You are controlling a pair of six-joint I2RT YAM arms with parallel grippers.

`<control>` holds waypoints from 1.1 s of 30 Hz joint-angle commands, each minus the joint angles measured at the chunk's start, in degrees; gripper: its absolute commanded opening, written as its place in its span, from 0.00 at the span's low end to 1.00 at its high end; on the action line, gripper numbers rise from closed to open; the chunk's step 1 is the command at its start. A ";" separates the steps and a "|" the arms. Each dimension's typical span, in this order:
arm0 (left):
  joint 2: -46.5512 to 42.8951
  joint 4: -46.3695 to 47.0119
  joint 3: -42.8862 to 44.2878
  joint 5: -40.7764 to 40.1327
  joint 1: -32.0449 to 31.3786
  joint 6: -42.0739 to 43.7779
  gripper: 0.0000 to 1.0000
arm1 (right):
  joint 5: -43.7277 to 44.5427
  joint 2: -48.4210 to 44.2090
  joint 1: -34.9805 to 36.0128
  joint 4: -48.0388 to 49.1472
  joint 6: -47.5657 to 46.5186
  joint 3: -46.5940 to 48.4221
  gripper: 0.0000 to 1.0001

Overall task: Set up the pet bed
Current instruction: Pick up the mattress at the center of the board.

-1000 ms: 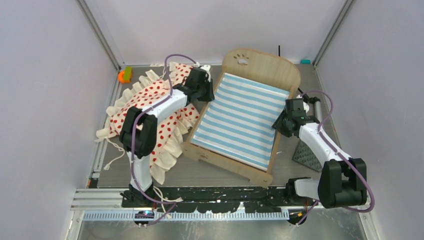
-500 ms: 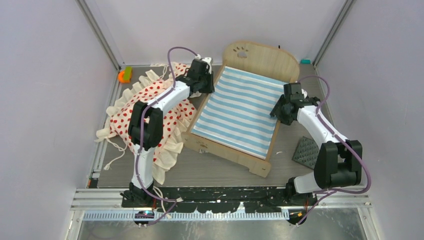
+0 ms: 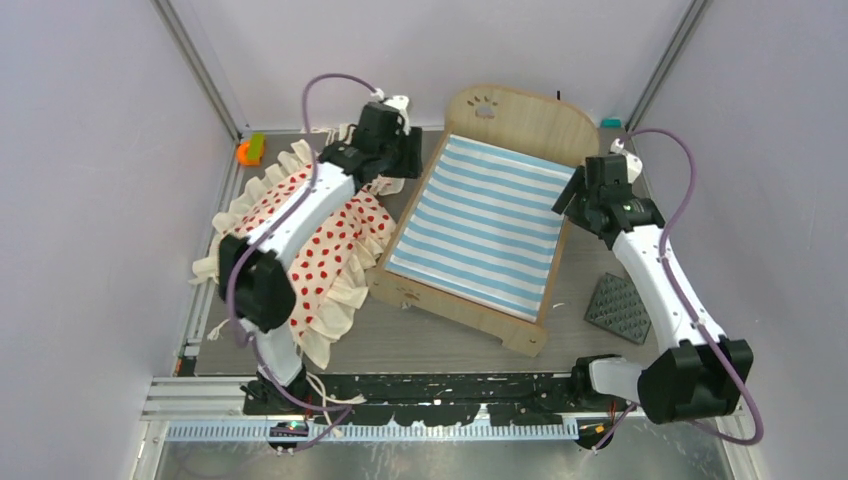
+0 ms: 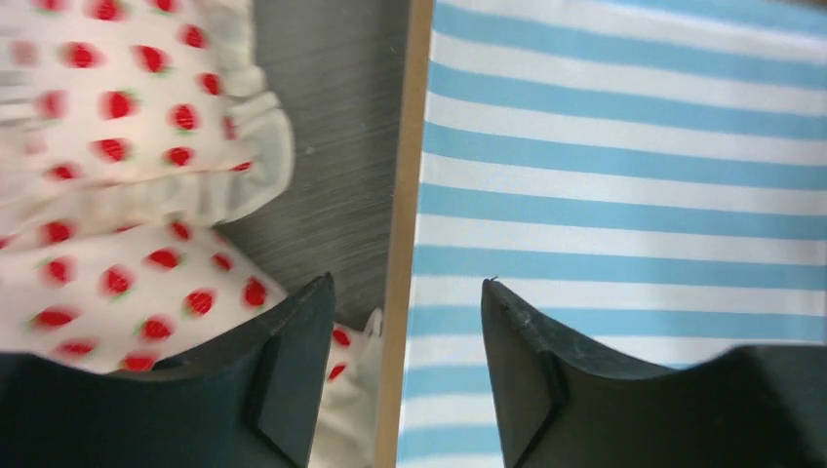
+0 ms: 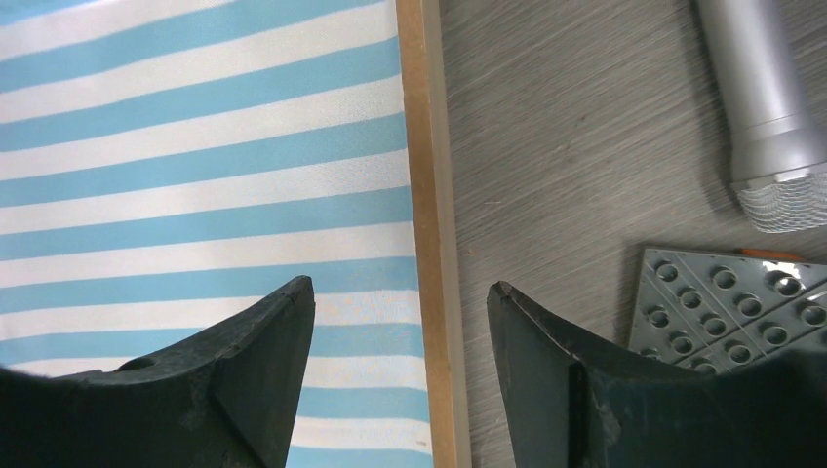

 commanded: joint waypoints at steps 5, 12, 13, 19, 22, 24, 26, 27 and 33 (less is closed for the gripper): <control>-29.89 -10.06 -15.94 -25.26 4.08 -1.64 0.93 | -1.86 -7.81 0.22 -6.50 -4.03 2.70 0.76; -43.37 -15.05 -36.71 -32.95 8.15 -8.81 1.00 | -6.28 -12.29 0.22 -7.07 -4.07 0.60 0.82; -46.00 -14.98 -38.92 -33.58 8.37 -9.53 1.00 | -7.31 -12.54 0.17 -6.95 -4.13 0.22 0.83; -55.76 -17.75 -46.61 -35.66 8.88 -18.81 1.00 | -20.14 -11.42 0.21 -2.99 -4.63 -1.19 0.88; -58.77 -18.43 -48.87 -37.77 9.18 -23.55 1.00 | -21.91 -10.20 0.22 -2.60 -4.22 0.27 0.88; -58.91 -18.83 -49.51 -39.13 9.66 -24.88 1.00 | -22.40 -10.41 0.25 -2.37 -4.22 0.79 0.88; -57.03 -18.62 -49.56 -39.24 10.78 -25.47 1.00 | -23.29 -11.12 0.39 -1.75 -4.68 0.90 0.88; -56.17 -18.50 -49.33 -38.23 11.61 -25.51 1.00 | -23.53 -11.34 0.35 -1.63 -4.92 1.02 0.88; -48.79 -14.46 -50.24 -29.90 17.70 -24.90 1.00 | -22.97 -12.65 0.48 -1.49 -5.79 1.30 0.89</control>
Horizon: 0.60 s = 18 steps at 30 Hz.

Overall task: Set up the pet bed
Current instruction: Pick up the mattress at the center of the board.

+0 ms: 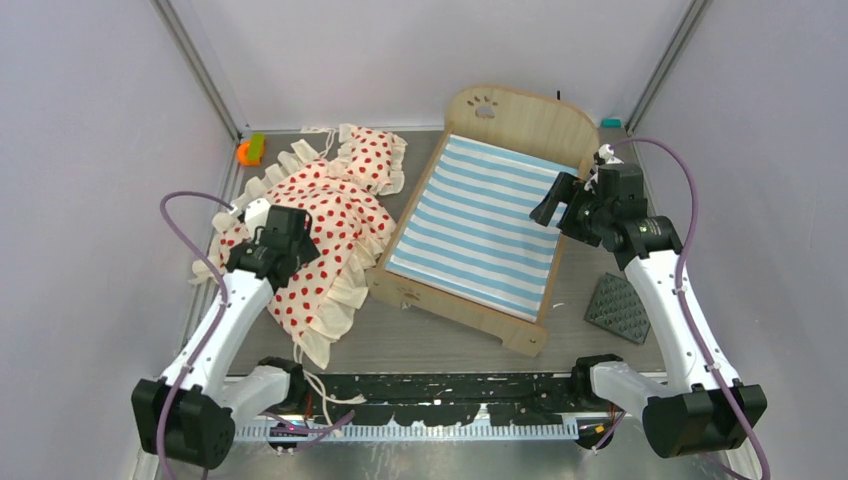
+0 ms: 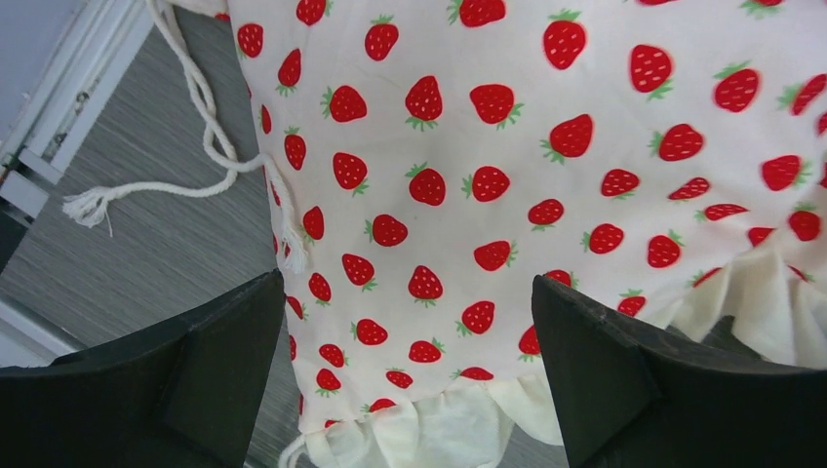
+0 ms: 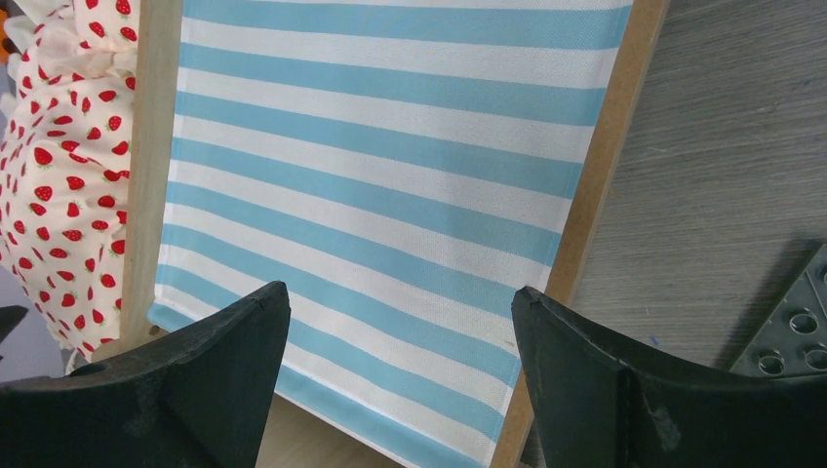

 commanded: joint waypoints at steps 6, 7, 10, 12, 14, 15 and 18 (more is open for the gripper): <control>8.35 7.75 -2.33 5.50 6.51 -1.06 1.00 | -0.40 -1.91 0.37 1.20 -2.38 1.97 0.89; 9.51 8.57 -2.69 6.10 7.04 -1.07 1.00 | -0.26 -1.99 0.37 1.17 -2.48 1.73 0.89; 12.44 11.56 -4.03 8.56 9.01 -1.35 1.00 | -0.28 -2.21 0.37 1.84 -2.23 0.97 0.89; 14.53 14.46 -4.86 9.90 9.84 -1.42 1.00 | -1.01 -2.12 0.37 2.05 -1.91 0.88 0.89; 17.12 16.33 -5.43 11.30 10.60 -1.58 0.93 | -1.45 -2.01 0.37 1.99 -1.85 1.14 0.88; 17.95 17.10 -5.73 11.92 10.92 -1.82 0.87 | -1.44 -2.02 0.42 1.80 -1.94 1.26 0.88; 19.92 19.43 -6.42 13.61 11.65 -1.95 0.66 | -0.59 -2.42 0.37 1.54 -2.13 1.60 0.88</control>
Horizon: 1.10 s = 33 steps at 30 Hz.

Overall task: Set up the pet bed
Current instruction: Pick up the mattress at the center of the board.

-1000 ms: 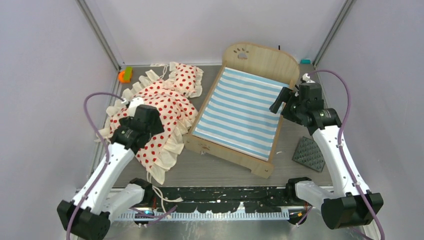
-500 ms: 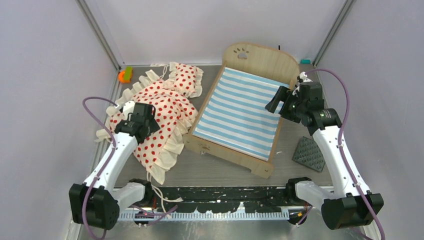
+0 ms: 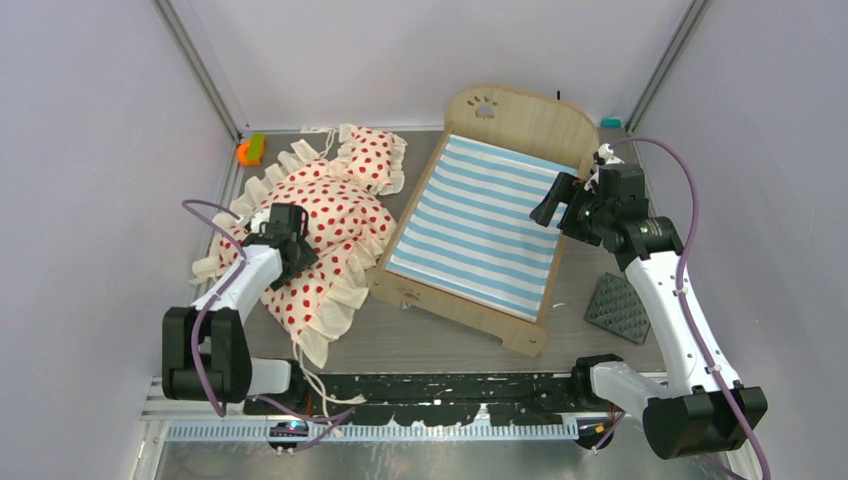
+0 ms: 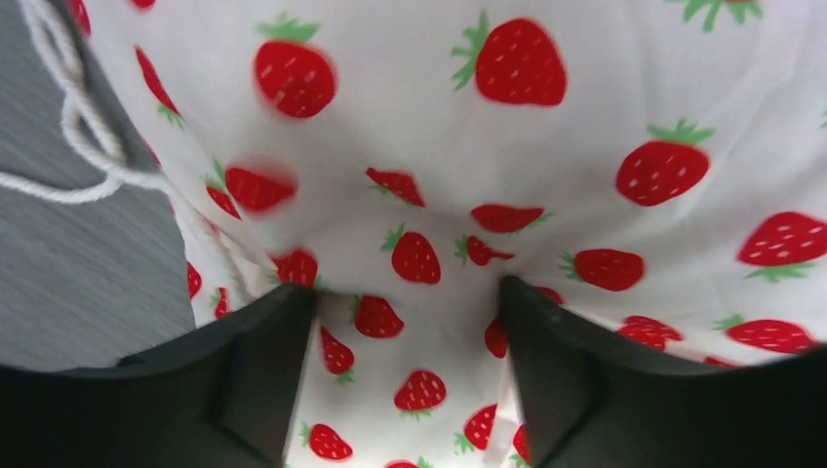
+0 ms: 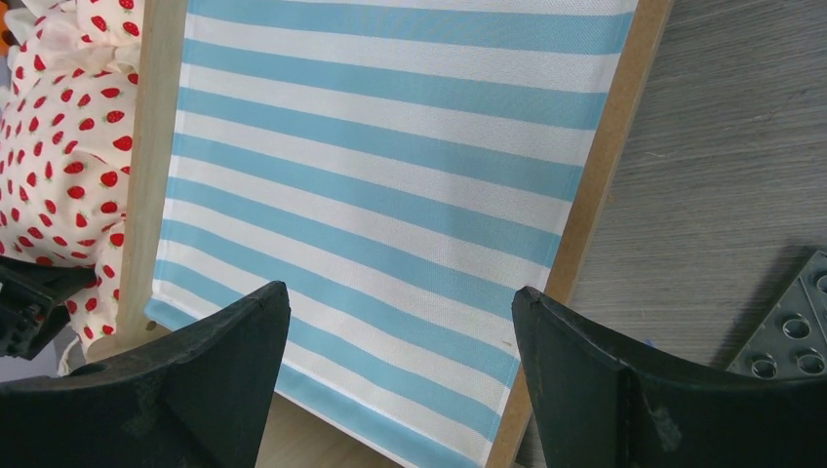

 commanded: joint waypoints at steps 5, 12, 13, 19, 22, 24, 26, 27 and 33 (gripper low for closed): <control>-0.03 3.79 1.30 1.78 1.55 -0.45 0.01 | 0.98 -2.19 0.33 1.20 -1.13 1.74 0.88; -8.80 -5.92 13.94 2.26 1.55 7.33 0.00 | -1.80 -2.72 0.36 4.21 -1.19 1.17 0.88; -9.93 -7.45 16.52 2.80 1.60 8.60 0.00 | -2.34 -2.76 0.38 4.72 -0.92 1.13 0.88; -11.50 -19.20 34.70 7.54 1.56 12.26 0.00 | -2.85 -2.13 0.32 5.65 0.42 2.03 0.87; -11.69 -22.41 41.49 11.43 1.55 12.01 0.00 | -4.05 -2.01 0.33 6.31 0.64 2.98 0.87; -12.40 -23.43 44.66 14.33 1.55 11.56 0.00 | -7.19 -2.20 0.28 7.70 0.67 3.12 0.87; -13.39 -24.00 47.22 17.63 1.56 10.89 0.00 | -12.84 -2.47 0.33 10.49 1.39 2.88 0.88; -13.85 -24.37 48.50 19.05 1.55 10.61 0.00 | -15.76 -2.55 0.33 12.38 2.45 2.54 0.89; -15.11 -24.64 56.17 26.93 1.55 6.91 0.00 | -18.93 -1.31 3.86 18.83 8.54 3.95 0.91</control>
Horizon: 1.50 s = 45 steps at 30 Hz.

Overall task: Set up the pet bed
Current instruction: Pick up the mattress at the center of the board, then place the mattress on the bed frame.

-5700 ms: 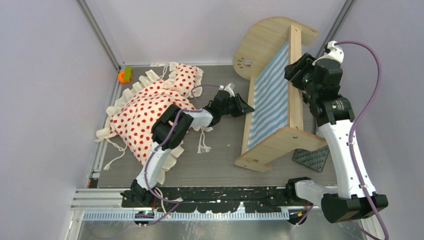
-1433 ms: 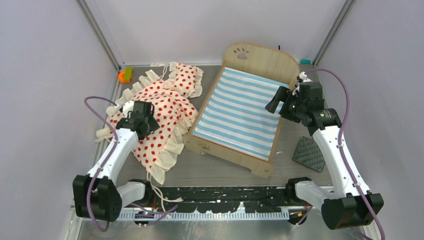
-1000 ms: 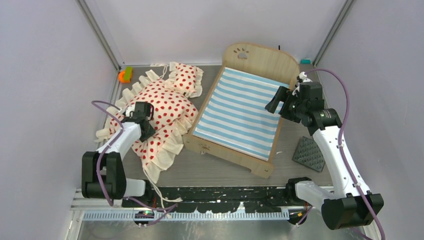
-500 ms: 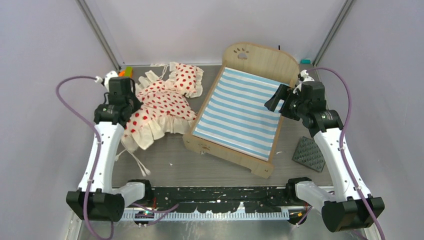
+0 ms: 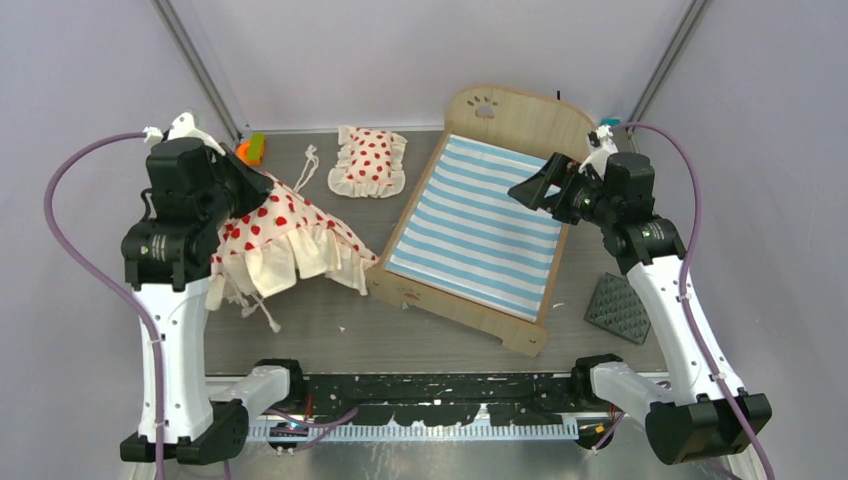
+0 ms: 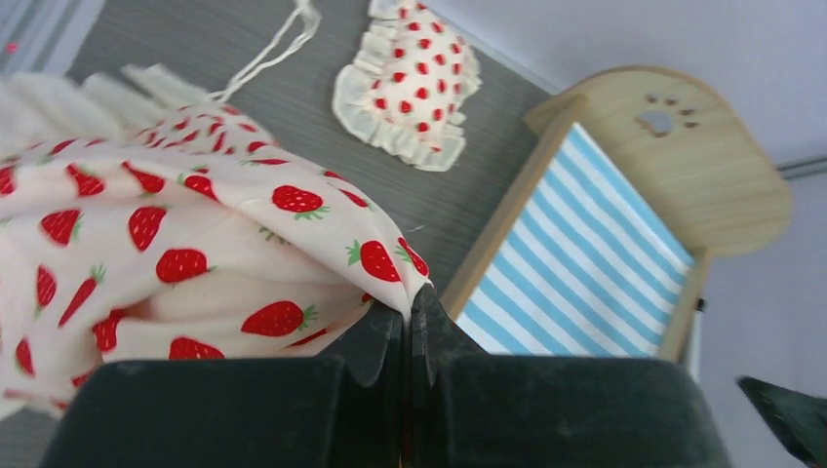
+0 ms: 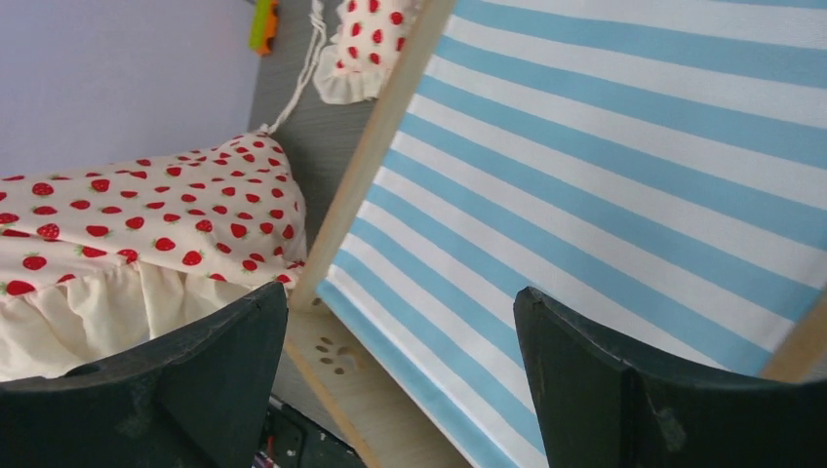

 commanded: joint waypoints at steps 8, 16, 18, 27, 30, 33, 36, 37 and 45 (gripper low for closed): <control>5.94 7.61 16.33 18.24 -0.20 -12.91 0.00 | 10.06 -3.16 8.55 0.46 3.41 5.86 0.91; 18.91 13.94 27.63 4.70 -18.64 -13.99 0.00 | 26.94 -8.41 8.47 -8.68 1.40 8.39 0.90; 22.78 14.29 31.65 -0.34 -23.73 -13.08 0.00 | 30.34 -9.76 8.42 -10.24 1.27 8.98 0.91; 34.88 21.05 45.47 -10.52 -35.26 -12.84 0.00 | 40.60 -14.07 8.46 -15.71 1.71 10.13 0.90; 39.24 23.85 49.24 -12.97 -37.85 -12.76 0.00 | 42.47 -14.48 8.46 -17.27 1.56 10.10 0.90; 43.13 27.40 51.97 -16.11 -40.13 -12.76 0.00 | 44.17 -15.42 8.45 -18.67 1.32 9.79 0.90; 45.99 32.08 52.01 -18.35 -41.37 -13.89 0.00 | 45.58 -16.36 8.46 -19.34 0.77 9.31 0.90; 46.87 33.35 52.06 -18.76 -41.64 -14.68 0.00 | 45.99 -16.59 8.46 -19.56 0.65 9.15 0.90; 53.17 42.30 53.61 -22.58 -44.50 -18.34 0.00 | 47.64 -16.74 8.46 -20.18 0.00 8.14 0.90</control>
